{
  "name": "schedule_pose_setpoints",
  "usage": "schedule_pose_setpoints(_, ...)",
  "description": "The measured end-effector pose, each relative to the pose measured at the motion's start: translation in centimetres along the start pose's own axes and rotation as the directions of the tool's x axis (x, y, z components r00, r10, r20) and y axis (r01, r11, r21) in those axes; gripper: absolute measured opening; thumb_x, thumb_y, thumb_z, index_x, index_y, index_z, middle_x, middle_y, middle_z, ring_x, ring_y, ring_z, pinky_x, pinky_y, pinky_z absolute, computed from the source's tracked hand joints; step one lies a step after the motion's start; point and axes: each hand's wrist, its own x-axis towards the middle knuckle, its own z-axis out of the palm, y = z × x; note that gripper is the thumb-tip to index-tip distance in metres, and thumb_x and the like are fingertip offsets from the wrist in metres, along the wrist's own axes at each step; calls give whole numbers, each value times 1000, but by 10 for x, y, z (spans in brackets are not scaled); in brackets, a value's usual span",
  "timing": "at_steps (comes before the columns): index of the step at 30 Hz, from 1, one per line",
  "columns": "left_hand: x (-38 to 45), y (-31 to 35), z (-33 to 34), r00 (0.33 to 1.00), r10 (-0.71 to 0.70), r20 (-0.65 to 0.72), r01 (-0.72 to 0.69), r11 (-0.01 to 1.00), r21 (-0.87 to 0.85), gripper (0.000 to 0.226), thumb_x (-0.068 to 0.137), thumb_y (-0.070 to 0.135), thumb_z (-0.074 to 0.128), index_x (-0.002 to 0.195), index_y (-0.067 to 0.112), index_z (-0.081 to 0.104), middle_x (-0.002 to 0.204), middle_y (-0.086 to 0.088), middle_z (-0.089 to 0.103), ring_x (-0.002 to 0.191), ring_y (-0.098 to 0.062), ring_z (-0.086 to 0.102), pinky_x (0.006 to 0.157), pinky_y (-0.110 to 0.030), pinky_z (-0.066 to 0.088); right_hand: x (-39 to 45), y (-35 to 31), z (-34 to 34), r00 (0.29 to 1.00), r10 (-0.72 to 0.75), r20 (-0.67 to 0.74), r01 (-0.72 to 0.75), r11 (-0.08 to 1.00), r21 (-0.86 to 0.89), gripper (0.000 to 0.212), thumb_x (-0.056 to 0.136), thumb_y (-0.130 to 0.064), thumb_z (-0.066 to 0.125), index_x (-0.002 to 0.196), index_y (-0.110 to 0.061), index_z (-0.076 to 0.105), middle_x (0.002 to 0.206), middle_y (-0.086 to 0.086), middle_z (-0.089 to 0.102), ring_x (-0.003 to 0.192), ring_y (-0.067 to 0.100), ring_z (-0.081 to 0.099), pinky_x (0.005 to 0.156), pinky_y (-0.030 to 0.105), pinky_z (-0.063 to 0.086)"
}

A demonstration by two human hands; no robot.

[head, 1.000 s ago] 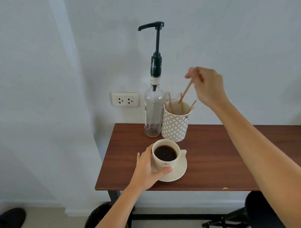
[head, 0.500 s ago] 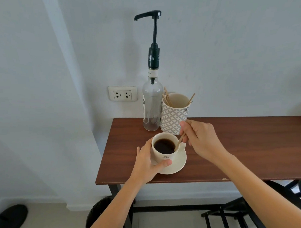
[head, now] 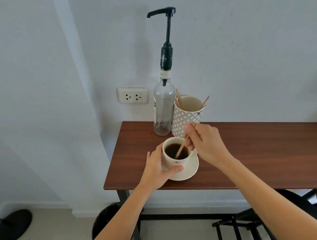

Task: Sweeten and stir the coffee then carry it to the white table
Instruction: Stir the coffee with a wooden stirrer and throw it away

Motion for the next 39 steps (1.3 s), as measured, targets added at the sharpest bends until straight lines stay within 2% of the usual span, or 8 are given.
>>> schedule_pose_setpoints(3,0,0,0,1000,-1,1,1,1000,6,80,72,59,77,139,39,39,135,23,54,130,-2,45,119,-57,18,5,-5,8,1000,-26,-17,27,998,54,32,102,-25,48,83,-7,67,67,6,71,59,16,67,62,18,56)
schedule_pose_setpoints(8,0,0,1,1000,-10,2,10,1000,8,80,72,59,78,139,42,38,134,28,52,130,2,42,118,-57,19,8,8,-9,995,-57,-77,41,978,-203,45,102,-37,40,76,-6,59,58,10,64,54,30,63,58,47,55)
schedule_pose_setpoints(14,0,0,0,1000,-5,3,5,1000,12,81,73,58,77,141,38,38,136,23,53,129,1,44,118,-57,20,0,-7,9,1000,-15,-6,15,999,33,33,103,-25,47,80,-10,65,63,2,71,53,9,66,58,12,52)
schedule_pose_setpoints(21,1,0,1,1000,-30,6,30,1000,10,80,72,61,77,139,43,37,136,28,51,130,2,42,119,-56,20,7,10,-5,991,-85,-103,55,963,-264,46,103,-39,35,76,-8,57,56,8,62,52,27,62,55,47,54)
schedule_pose_setpoints(27,1,0,0,1000,-22,4,22,1000,12,82,71,60,77,140,40,37,135,25,53,128,0,44,118,-57,23,2,-3,16,998,11,-56,-8,999,50,35,103,-26,46,78,-10,63,63,5,71,56,13,67,61,11,51)
schedule_pose_setpoints(31,1,0,1,1000,-19,0,19,1000,13,81,71,61,77,139,41,38,136,25,52,131,0,44,119,-56,21,10,3,9,991,-71,-114,58,992,-108,43,102,-39,40,79,-9,60,61,6,67,56,23,65,61,41,57)
schedule_pose_setpoints(34,1,1,1,999,-34,0,34,999,9,80,71,61,77,138,43,38,135,27,52,130,1,43,118,-57,22,6,10,-2,989,-69,-132,37,971,-237,50,101,-44,32,76,-9,56,56,6,62,51,26,61,56,48,54)
schedule_pose_setpoints(39,0,0,0,999,-33,8,33,999,5,81,72,57,79,140,40,38,135,26,52,128,1,43,118,-57,22,1,-2,17,997,20,-74,-17,999,30,35,103,-28,45,77,-12,63,61,1,69,55,11,67,59,11,52)
